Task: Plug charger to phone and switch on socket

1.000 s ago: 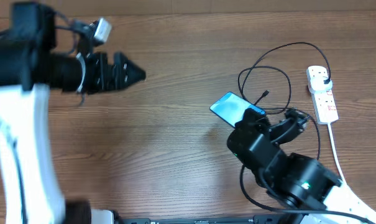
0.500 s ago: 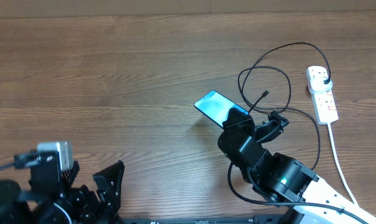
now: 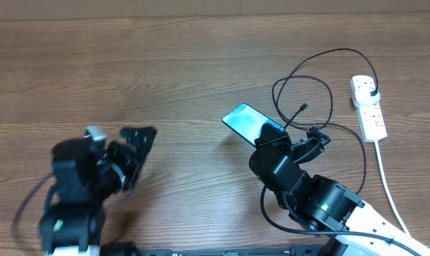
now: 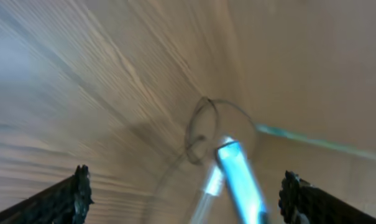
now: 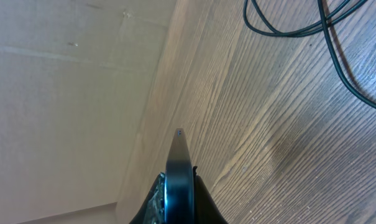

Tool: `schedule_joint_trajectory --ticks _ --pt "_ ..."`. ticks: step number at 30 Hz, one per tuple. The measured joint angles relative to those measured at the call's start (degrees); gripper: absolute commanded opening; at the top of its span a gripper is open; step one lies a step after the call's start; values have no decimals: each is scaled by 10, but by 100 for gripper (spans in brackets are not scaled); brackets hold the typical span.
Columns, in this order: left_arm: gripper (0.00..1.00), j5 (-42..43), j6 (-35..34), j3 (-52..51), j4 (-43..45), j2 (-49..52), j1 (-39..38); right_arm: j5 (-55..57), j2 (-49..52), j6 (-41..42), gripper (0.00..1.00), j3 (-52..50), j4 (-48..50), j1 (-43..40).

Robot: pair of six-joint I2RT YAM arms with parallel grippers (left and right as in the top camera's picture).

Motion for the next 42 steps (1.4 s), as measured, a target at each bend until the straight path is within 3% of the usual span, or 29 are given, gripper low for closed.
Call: schedule_joint_trajectory --ticks 7,13,20,25,28,38,42 --pt "100 219 -198 -97 309 153 0 0 16 0 4 0 24 0" --pt "100 309 -278 -99 442 235 -19 -49 74 0 4 0 122 0" --pt "96 338 -313 -99 462 253 -54 -135 97 0 4 0 165 0" --pt "68 341 -323 -99 462 253 -60 -190 97 0 4 0 167 0" --pt "58 340 -326 -99 462 253 -60 -227 97 4 4 0 167 0" --pt "52 338 -328 -99 462 253 -60 -288 97 48 4 0 179 -5" --pt "43 334 -328 -99 462 253 -60 -289 98 54 4 0 182 -5"
